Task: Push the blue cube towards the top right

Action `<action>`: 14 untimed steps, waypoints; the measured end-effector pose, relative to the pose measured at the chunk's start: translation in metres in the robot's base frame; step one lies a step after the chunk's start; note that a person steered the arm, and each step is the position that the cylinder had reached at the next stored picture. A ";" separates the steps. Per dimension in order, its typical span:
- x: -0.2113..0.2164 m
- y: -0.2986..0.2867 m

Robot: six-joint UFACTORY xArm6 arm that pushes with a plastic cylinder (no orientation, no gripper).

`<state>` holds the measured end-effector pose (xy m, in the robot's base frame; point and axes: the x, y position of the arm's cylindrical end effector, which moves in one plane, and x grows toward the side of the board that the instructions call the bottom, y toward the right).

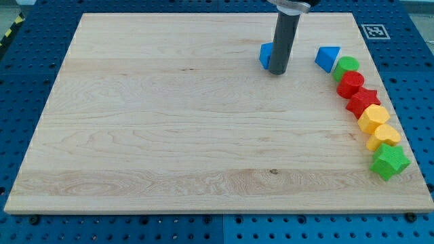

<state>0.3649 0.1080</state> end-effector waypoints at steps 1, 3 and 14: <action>0.005 0.000; 0.013 -0.049; -0.026 -0.015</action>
<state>0.3392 0.0930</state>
